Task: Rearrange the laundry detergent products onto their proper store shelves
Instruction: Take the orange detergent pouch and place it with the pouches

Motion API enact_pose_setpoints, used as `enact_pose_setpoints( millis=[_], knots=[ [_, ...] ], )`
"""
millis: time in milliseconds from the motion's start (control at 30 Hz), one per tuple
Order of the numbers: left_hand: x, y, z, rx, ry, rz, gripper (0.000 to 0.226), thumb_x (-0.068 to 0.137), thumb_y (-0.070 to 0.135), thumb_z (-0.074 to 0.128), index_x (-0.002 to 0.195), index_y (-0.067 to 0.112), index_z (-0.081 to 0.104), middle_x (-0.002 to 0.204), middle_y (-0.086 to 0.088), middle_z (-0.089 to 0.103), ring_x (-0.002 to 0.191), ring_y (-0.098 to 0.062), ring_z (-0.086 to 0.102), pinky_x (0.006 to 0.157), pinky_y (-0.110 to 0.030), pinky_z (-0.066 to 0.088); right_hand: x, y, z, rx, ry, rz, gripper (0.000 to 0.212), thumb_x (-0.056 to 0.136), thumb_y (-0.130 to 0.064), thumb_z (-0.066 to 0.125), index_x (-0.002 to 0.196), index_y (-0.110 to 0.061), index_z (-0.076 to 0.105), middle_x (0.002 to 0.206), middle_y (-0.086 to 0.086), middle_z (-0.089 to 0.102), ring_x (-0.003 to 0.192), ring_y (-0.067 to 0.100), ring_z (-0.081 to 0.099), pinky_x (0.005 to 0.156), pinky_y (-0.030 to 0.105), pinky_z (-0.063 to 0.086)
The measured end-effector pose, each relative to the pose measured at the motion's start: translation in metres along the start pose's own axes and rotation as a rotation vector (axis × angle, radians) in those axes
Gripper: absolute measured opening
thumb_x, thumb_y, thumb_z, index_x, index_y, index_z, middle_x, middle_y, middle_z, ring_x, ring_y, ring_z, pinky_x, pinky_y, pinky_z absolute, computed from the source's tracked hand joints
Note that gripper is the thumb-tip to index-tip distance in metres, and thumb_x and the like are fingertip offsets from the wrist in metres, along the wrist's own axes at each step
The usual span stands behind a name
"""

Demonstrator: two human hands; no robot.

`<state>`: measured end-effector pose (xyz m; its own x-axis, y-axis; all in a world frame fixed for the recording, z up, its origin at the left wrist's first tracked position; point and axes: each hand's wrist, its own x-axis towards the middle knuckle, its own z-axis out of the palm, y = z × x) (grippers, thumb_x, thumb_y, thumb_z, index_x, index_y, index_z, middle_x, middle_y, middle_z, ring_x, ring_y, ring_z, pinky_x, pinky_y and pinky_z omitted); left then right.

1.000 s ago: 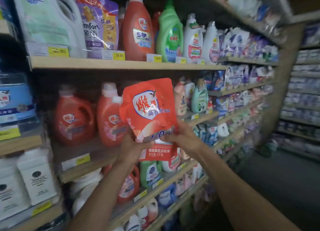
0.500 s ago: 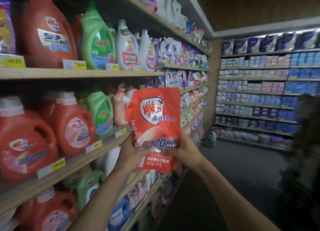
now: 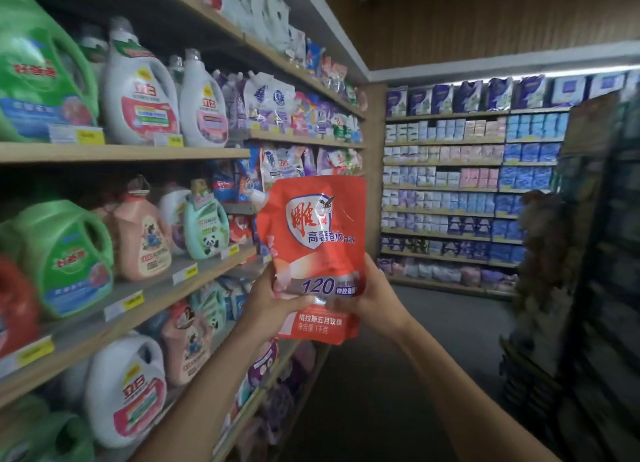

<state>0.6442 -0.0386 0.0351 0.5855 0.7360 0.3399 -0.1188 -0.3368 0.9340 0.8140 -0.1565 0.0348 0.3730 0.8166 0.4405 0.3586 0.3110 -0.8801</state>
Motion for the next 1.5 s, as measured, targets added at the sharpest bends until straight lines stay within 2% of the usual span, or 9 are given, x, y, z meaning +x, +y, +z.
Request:
enact_pose_setpoints(
  millis=[67, 200, 333, 500, 600, 733, 1000, 1200, 1500],
  knots=[
    [0.018, -0.004, 0.019, -0.005, -0.021, -0.006, 0.053, 0.077, 0.004, 0.085, 0.121, 0.016, 0.058, 0.111, -0.005, 0.074, 0.086, -0.009, 0.076, 0.067, -0.023, 0.060, 0.011, 0.009, -0.021, -0.006, 0.013, 0.000, 0.080, 0.073, 0.013, 0.086, 0.129, -0.032, 0.052, 0.113, -0.010, 0.078, 0.105, 0.017, 0.077, 0.078, 0.026, 0.062],
    [0.052, -0.015, 0.051, -0.040, -0.045, 0.001, 0.057, 0.076, 0.003, 0.086, 0.120, 0.026, 0.059, 0.112, 0.000, 0.074, 0.089, -0.006, 0.076, 0.068, -0.023, 0.061, 0.031, 0.028, -0.055, -0.015, 0.028, 0.014, 0.081, 0.072, 0.010, 0.088, 0.130, -0.034, 0.052, 0.117, -0.007, 0.078, 0.106, 0.016, 0.077, 0.079, 0.027, 0.063],
    [0.088, -0.026, 0.077, -0.053, -0.050, -0.033, 0.054, 0.077, 0.002, 0.085, 0.110, 0.034, 0.056, 0.113, -0.004, 0.071, 0.096, -0.019, 0.074, 0.085, -0.044, 0.063, 0.054, 0.046, -0.083, -0.028, 0.055, 0.029, 0.085, 0.073, 0.012, 0.086, 0.139, -0.028, 0.050, 0.124, 0.001, 0.075, 0.111, 0.019, 0.075, 0.091, 0.039, 0.063],
    [0.135, -0.042, 0.099, -0.027, -0.088, -0.011, 0.048, 0.079, 0.000, 0.083, 0.105, 0.027, 0.052, 0.121, -0.004, 0.063, 0.092, -0.007, 0.073, 0.070, -0.026, 0.061, 0.089, 0.073, -0.110, -0.021, 0.070, 0.056, 0.088, 0.074, 0.012, 0.086, 0.143, -0.024, 0.046, 0.128, 0.003, 0.073, 0.115, 0.022, 0.074, 0.092, 0.041, 0.064],
    [0.168, -0.055, 0.110, -0.009, -0.114, -0.013, 0.047, 0.079, 0.001, 0.083, 0.109, 0.020, 0.053, 0.113, -0.005, 0.070, 0.086, -0.003, 0.075, 0.063, -0.017, 0.058, 0.115, 0.093, -0.124, -0.013, 0.091, 0.085, 0.085, 0.074, 0.012, 0.086, 0.142, -0.019, 0.046, 0.129, 0.011, 0.071, 0.116, 0.029, 0.073, 0.097, 0.053, 0.061],
    [0.218, -0.077, 0.125, -0.014, -0.135, -0.021, 0.048, 0.079, 0.001, 0.084, 0.116, 0.012, 0.055, 0.111, -0.003, 0.072, 0.084, 0.002, 0.074, 0.061, -0.015, 0.057, 0.155, 0.122, -0.145, -0.023, 0.108, 0.083, 0.085, 0.074, 0.013, 0.085, 0.142, -0.016, 0.045, 0.132, 0.015, 0.069, 0.117, 0.032, 0.072, 0.100, 0.059, 0.058],
    [0.333, -0.117, 0.170, -0.014, -0.144, 0.007, 0.049, 0.079, 0.001, 0.083, 0.109, 0.022, 0.051, 0.108, 0.001, 0.071, 0.081, 0.007, 0.072, 0.060, -0.012, 0.056, 0.245, 0.176, -0.197, -0.010, 0.137, 0.085, 0.078, 0.076, 0.004, 0.088, 0.135, -0.027, 0.048, 0.125, 0.002, 0.073, 0.110, 0.020, 0.076, 0.084, 0.037, 0.065],
    [0.395, -0.137, 0.205, -0.006, -0.152, -0.017, 0.047, 0.078, 0.004, 0.084, 0.106, 0.030, 0.057, 0.107, 0.002, 0.072, 0.079, 0.008, 0.072, 0.056, -0.010, 0.054, 0.292, 0.213, -0.236, -0.007, 0.158, 0.090, 0.081, 0.076, 0.007, 0.087, 0.139, -0.024, 0.047, 0.126, 0.003, 0.073, 0.110, 0.019, 0.076, 0.082, 0.033, 0.065],
    [0.493, -0.167, 0.280, 0.003, -0.164, -0.060, 0.056, 0.078, -0.003, 0.082, 0.126, 0.008, 0.056, 0.114, -0.008, 0.073, 0.080, -0.005, 0.075, 0.058, -0.014, 0.056, 0.370, 0.282, -0.320, -0.012, 0.154, 0.103, 0.079, 0.076, 0.007, 0.087, 0.135, -0.029, 0.048, 0.120, -0.002, 0.075, 0.108, 0.015, 0.076, 0.076, 0.026, 0.063]
  ],
)
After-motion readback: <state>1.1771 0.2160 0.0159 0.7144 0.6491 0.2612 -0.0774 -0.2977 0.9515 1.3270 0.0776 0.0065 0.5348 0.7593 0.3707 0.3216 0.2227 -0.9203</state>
